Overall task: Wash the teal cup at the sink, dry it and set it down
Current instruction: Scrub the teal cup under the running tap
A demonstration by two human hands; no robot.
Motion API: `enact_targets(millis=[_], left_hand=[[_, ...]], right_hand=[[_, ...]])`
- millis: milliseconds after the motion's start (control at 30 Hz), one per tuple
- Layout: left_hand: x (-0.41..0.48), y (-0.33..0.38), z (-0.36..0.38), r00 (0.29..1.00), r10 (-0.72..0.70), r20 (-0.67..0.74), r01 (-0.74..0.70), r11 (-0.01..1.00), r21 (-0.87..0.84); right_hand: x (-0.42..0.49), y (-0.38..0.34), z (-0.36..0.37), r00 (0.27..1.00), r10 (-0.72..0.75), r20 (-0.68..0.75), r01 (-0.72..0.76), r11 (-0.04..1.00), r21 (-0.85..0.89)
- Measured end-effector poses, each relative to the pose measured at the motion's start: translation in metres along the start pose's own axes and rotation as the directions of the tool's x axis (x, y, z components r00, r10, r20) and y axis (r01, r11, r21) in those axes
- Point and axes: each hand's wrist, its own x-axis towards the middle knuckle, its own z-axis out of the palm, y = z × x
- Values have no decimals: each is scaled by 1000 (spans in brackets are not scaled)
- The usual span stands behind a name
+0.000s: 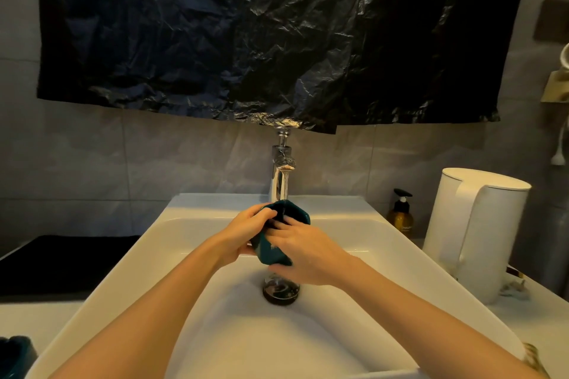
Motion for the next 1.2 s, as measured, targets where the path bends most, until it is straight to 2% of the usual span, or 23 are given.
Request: enact_targets(millis=[167, 300, 333, 433, 533, 600, 667, 733, 800, 833, 867, 900, 933, 967, 1067, 1100, 1133, 1200], left_hand=[[-1, -1, 1, 1000, 8, -11, -8, 999, 32], [-1, 0, 2, 1000, -6, -14, 7, 999, 36], [-1, 0, 2, 1000, -8, -5, 8, 999, 40], [-3, 2, 1, 1000, 11, -1, -10, 999, 52], [-3, 4, 2, 996, 71, -46, -68, 996, 55], [-2, 4, 2, 989, 114, -94, -109, 992, 62], [0, 4, 2, 979, 144, -146, -136, 989, 62], [0, 3, 1, 970, 168, -177, -155, 984, 85], [1, 3, 0, 963, 195, -185, -174, 977, 126], [1, 2, 0, 961, 206, -185, -182, 973, 141], [2, 2, -1, 960, 213, -183, -187, 971, 150], [2, 1, -2, 959, 217, -183, -190, 970, 154], [2, 0, -3, 958, 217, -187, -189, 969, 159], [3, 0, -4, 957, 216, -192, -185, 968, 168], [4, 0, -3, 954, 221, -201, -187, 967, 175], [4, 1, -2, 953, 220, -207, -187, 968, 166], [5, 1, -1, 953, 214, -213, -184, 971, 152], [5, 2, 0, 957, 199, -212, -175, 976, 127]], right_hand=[[-1, 7, -1, 995, 93, 43, -81, 973, -216], [0, -3, 0, 998, 44, 40, -44, 999, -7], [0, -2, 1, 999, 17, 47, -16, 1000, -8], [1, 5, -1, 998, 51, 45, -44, 988, -150], [2, 5, 3, 990, 120, 71, -87, 930, -358], [4, -1, 4, 987, 140, 77, -95, 902, -421], [4, -6, 1, 984, 136, 114, -80, 912, -403], [5, -11, -1, 981, 136, 137, -88, 947, -308], [4, -17, 1, 978, 181, 103, -177, 983, -44], [3, -21, 2, 976, 207, 73, -214, 969, 121], [2, -23, 5, 976, 211, 61, -219, 944, 246], [0, -23, 7, 980, 189, 56, -197, 933, 300], [-2, -20, 9, 986, 159, 49, -167, 940, 297], [-5, -15, 7, 989, 134, 58, -143, 964, 222], [-8, -1, -3, 993, 61, 104, -43, 984, -171], [-6, -2, -5, 991, 68, 119, -42, 977, -210], [-3, -8, -4, 990, 78, 114, -56, 981, -188], [2, -22, -3, 990, 126, 66, -129, 991, 45]])
